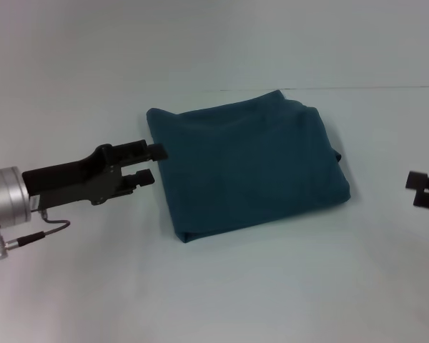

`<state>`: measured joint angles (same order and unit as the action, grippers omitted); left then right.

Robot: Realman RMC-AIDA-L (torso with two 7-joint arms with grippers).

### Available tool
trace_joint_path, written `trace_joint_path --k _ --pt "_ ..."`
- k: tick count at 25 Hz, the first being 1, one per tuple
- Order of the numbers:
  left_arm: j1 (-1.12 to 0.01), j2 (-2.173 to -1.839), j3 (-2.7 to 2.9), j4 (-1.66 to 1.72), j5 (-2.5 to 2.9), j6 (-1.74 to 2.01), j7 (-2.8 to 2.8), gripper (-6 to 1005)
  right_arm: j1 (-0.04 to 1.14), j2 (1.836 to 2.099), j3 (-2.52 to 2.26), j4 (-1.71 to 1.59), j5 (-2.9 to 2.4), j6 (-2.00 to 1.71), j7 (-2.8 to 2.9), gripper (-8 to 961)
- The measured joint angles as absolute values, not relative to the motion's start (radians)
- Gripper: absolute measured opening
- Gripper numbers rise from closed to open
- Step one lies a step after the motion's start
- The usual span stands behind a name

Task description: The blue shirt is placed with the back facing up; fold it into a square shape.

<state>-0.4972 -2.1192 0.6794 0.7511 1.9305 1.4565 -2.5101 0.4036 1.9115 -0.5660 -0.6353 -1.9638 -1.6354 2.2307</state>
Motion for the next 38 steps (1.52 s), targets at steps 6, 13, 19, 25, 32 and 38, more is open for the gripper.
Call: trace_joint_path --k 6,13,19,25,32,38 --pt "-0.54 -2.109 0.719 0.751 1.991 1.414 -2.584 616 0.408 1.906 -0.566 -0.633 -2.013 -1.64 2.209 882" --pt "-0.655 -2.089 0.761 0.702 2.098 1.31 -2.644 613 0.404 1.904 -0.565 -0.604 -2.013 -1.659 2.175 883" --pt "-0.614 -2.098 0.756 0.693 2.1 1.333 -2.701 610 0.399 1.891 -0.554 -0.598 -2.012 -1.669 2.168 884" --pt "-0.57 -2.124 0.751 0.69 2.093 1.354 -2.719 607 0.405 1.888 -0.522 -0.597 -2.009 -1.664 2.167 883" --pt "-0.564 -2.155 0.749 0.673 2.091 1.338 -2.716 604 0.421 1.888 -0.515 -0.597 -2.006 -1.661 2.157 883" --pt "-0.557 -2.156 0.744 0.674 2.091 1.337 -2.712 602 0.42 1.889 -0.513 -0.596 -2.005 -1.66 2.154 884"
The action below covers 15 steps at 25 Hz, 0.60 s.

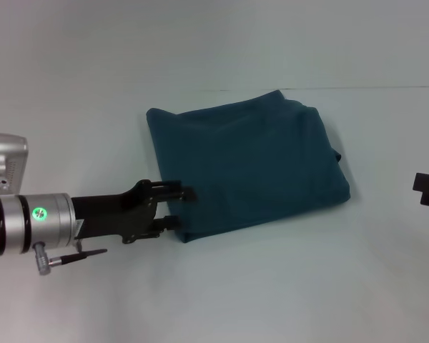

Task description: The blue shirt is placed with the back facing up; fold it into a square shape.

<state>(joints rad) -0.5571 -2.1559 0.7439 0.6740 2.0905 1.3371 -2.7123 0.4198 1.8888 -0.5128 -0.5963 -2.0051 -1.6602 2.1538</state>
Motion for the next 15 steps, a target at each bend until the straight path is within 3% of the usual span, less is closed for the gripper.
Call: trace_joint_path --k 15 --pt "-0.491 -2.166 0.718 0.621 2.052 1.278 -2.707 595 0.416 1.895 -0.506 -0.596 -2.005 -1.663 2.154 883"
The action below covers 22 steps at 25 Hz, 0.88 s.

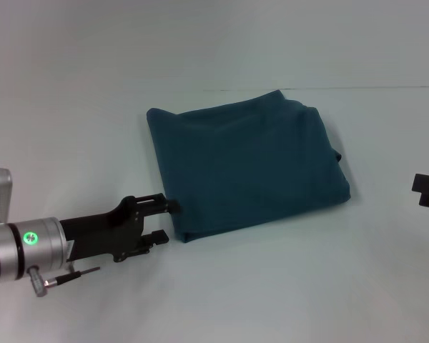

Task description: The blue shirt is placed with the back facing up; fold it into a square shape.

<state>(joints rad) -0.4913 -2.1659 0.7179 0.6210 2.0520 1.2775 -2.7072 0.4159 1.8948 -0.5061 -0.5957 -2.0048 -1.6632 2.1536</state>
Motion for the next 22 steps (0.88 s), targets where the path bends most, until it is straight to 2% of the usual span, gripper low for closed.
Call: trace_joint_path --k 22 --pt "-0.57 -2.166 0.733 0.497 2.058 1.171 -2.672 586 0.422 1.889 -0.486 -0.568 -2.005 -1.656 2.127 883"
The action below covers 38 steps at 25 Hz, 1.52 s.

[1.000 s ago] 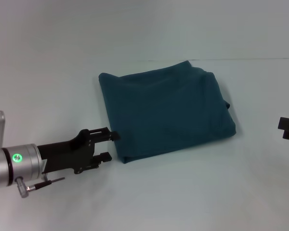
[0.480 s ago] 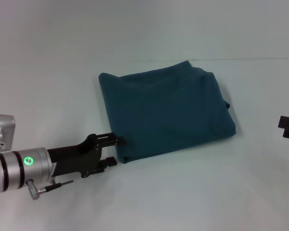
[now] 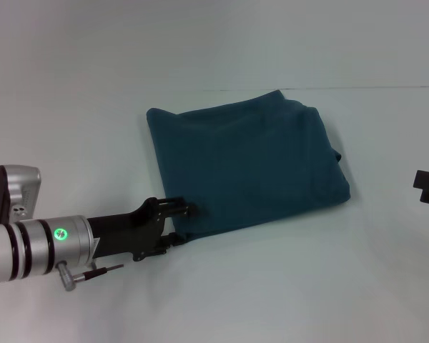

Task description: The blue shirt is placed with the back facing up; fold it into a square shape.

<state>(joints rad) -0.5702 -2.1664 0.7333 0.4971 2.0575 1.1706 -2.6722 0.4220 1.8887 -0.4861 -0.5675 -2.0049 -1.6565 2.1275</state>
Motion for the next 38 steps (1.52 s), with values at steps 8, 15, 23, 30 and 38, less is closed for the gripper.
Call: trace_joint_path --k 8,15,23,30,38 --pt "-0.582 -2.167 0.733 0.484 2.055 1.154 -2.664 582 0.422 1.888 -0.478 -0.568 -2.005 -1.656 2.126 882" --pt "-0.58 -2.167 0.733 0.483 2.057 1.161 -2.666 447 0.421 1.888 -0.466 -0.568 -2.005 -1.657 2.126 883" --pt "-0.576 -2.167 0.733 0.483 2.058 1.176 -2.662 95 0.416 1.888 -0.463 -0.568 -2.005 -1.657 2.126 883" --pt "-0.555 -2.165 0.733 0.492 2.059 1.204 -2.643 22 0.417 1.888 -0.456 -0.568 -2.005 -1.664 2.127 884" --pt "-0.496 -2.163 0.72 0.527 2.054 1.249 -2.63 22 0.415 1.888 -0.451 -0.559 -2.003 -1.666 2.131 882"
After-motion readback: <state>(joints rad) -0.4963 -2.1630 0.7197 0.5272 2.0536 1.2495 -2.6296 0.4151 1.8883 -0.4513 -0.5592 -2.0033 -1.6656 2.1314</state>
